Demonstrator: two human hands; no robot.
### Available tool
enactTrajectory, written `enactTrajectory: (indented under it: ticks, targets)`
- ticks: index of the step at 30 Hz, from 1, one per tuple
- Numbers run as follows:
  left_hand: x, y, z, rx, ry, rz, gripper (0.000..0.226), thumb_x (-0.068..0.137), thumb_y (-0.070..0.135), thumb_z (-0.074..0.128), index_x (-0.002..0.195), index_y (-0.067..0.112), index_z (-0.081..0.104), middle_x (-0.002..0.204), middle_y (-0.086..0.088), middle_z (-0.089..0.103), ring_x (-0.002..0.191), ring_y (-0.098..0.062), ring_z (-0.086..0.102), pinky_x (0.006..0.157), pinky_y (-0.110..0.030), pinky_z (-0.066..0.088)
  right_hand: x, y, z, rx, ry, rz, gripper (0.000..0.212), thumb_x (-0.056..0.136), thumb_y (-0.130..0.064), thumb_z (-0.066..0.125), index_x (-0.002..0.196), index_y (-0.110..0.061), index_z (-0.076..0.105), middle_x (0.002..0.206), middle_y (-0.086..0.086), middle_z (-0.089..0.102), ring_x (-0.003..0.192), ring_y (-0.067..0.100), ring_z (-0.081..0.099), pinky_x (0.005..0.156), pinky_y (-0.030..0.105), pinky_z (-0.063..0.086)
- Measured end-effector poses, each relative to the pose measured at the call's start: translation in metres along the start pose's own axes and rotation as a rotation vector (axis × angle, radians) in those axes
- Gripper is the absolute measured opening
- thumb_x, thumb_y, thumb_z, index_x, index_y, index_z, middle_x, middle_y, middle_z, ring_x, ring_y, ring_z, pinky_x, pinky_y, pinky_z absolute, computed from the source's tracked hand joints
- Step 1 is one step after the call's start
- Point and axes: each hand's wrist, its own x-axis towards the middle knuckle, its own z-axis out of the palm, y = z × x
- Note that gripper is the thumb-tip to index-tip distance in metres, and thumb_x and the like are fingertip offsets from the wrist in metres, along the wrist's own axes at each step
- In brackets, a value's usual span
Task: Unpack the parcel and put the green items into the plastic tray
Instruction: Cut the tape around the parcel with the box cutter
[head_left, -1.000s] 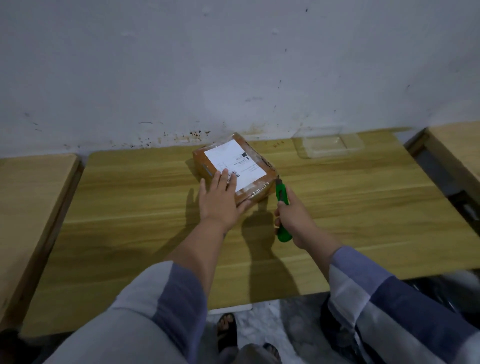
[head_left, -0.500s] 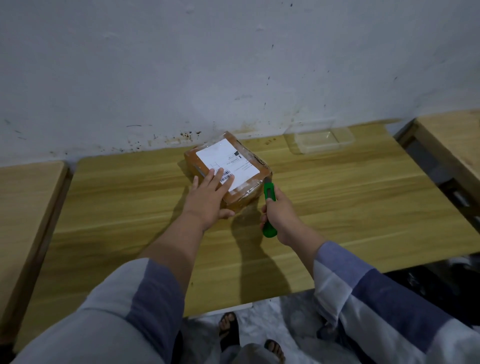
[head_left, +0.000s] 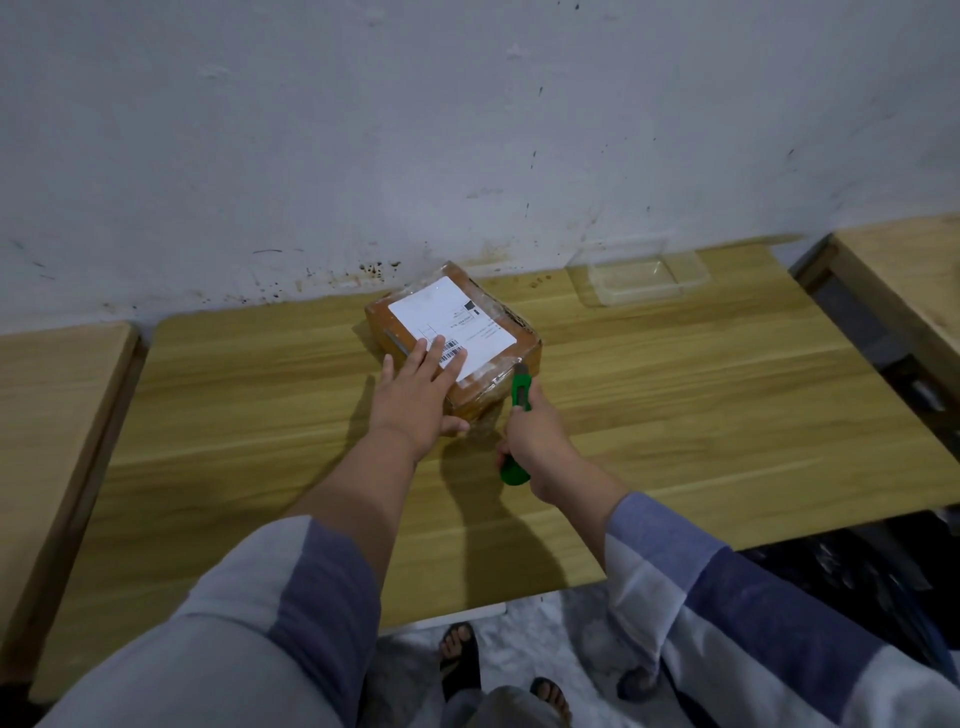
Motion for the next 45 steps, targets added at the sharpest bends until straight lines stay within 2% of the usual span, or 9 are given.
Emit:
enactTrajectory:
  ticks: [6, 12, 16, 22, 29, 33, 35, 39, 45]
  targets:
    - [0.0, 0.006, 0.003, -0.018, 0.015, -0.042, 0.09, 0.087, 0.064, 0.044, 0.152, 0.029, -0.007, 0.161, -0.002, -0.011, 0.149, -0.023, -0.01, 0.118, -0.051, 0.003, 0.001, -0.007, -0.002, 0.004, -0.028, 0.013, 0.063, 0.096, -0.008, 0.03, 0.147, -0.044, 0.013, 0.075, 0.003, 0.046, 0.055, 0.018, 0.044, 0.063, 0.037, 0.047]
    - [0.005, -0.005, -0.001, 0.183, 0.045, 0.096, 0.093, 0.086, 0.072, 0.03, 0.152, 0.02, -0.008, 0.161, -0.003, -0.011, 0.148, -0.021, -0.011, 0.119, -0.052, -0.002, 0.001, -0.013, -0.009, -0.003, -0.026, 0.008, 0.071, 0.092, 0.002, 0.029, 0.147, -0.041, 0.018, 0.095, 0.007, 0.05, 0.052, 0.017, 0.041, 0.047, 0.032, 0.042]
    - [0.016, -0.019, -0.001, 0.221, 0.038, 0.26, 0.101, 0.084, 0.073, 0.032, 0.152, 0.01, -0.01, 0.16, -0.004, -0.016, 0.148, -0.02, -0.011, 0.121, -0.047, 0.003, 0.001, -0.008, -0.004, -0.009, 0.043, -0.013, 0.069, 0.09, 0.001, 0.029, 0.144, -0.04, 0.027, 0.085, 0.002, 0.051, 0.055, 0.016, 0.042, 0.052, 0.031, 0.041]
    - [0.021, -0.022, 0.01, 0.146, 0.105, 0.309, 0.093, 0.087, 0.068, 0.037, 0.152, 0.018, -0.008, 0.161, -0.003, -0.011, 0.149, -0.021, -0.006, 0.12, -0.046, 0.006, 0.003, -0.009, 0.011, -0.008, 0.117, -0.054, 0.061, 0.093, -0.003, 0.03, 0.146, -0.034, 0.027, 0.075, -0.001, 0.045, 0.055, 0.015, 0.043, 0.051, 0.031, 0.04]
    - [0.02, -0.023, 0.015, 0.133, 0.129, 0.311, 0.094, 0.086, 0.069, 0.034, 0.152, 0.018, -0.008, 0.162, -0.003, -0.009, 0.149, -0.022, -0.006, 0.12, -0.046, 0.005, -0.024, 0.006, 0.044, -0.053, 0.207, -0.084, 0.066, 0.091, -0.006, 0.034, 0.148, -0.036, 0.022, 0.117, 0.015, 0.058, 0.06, 0.023, 0.048, 0.043, 0.029, 0.04]
    - [0.021, -0.023, 0.016, 0.1, 0.139, 0.304, 0.091, 0.088, 0.067, 0.036, 0.152, 0.019, -0.006, 0.162, -0.002, -0.008, 0.149, -0.021, -0.006, 0.119, -0.045, 0.003, -0.026, 0.002, 0.047, -0.066, 0.229, -0.056, 0.065, 0.092, -0.006, 0.034, 0.148, -0.037, 0.02, 0.126, 0.014, 0.054, 0.071, 0.027, 0.052, 0.044, 0.028, 0.041]
    - [0.019, -0.023, 0.017, 0.096, 0.142, 0.306, 0.091, 0.088, 0.066, 0.037, 0.152, 0.019, -0.006, 0.162, -0.002, -0.008, 0.149, -0.021, -0.006, 0.119, -0.045, 0.002, -0.031, 0.004, 0.048, -0.072, 0.207, -0.062, 0.064, 0.092, -0.006, 0.034, 0.148, -0.035, 0.021, 0.12, 0.013, 0.056, 0.066, 0.024, 0.05, 0.043, 0.027, 0.04]
    - [0.019, -0.024, 0.017, 0.087, 0.153, 0.305, 0.09, 0.089, 0.064, 0.04, 0.152, 0.019, -0.006, 0.162, -0.001, -0.008, 0.149, -0.021, -0.006, 0.119, -0.045, 0.002, -0.041, 0.006, 0.047, -0.046, 0.163, -0.096, 0.061, 0.091, -0.001, 0.031, 0.142, -0.033, 0.032, 0.082, 0.005, 0.05, 0.057, 0.02, 0.044, 0.042, 0.027, 0.04]
    - [0.018, -0.024, 0.017, 0.078, 0.159, 0.302, 0.087, 0.092, 0.056, 0.044, 0.153, 0.018, -0.006, 0.162, -0.002, -0.008, 0.149, -0.021, -0.007, 0.12, -0.046, 0.003, -0.049, 0.014, 0.053, -0.012, 0.11, -0.062, 0.062, 0.09, -0.002, 0.029, 0.141, -0.036, 0.033, 0.077, 0.006, 0.047, 0.057, 0.021, 0.042, 0.049, 0.033, 0.041]
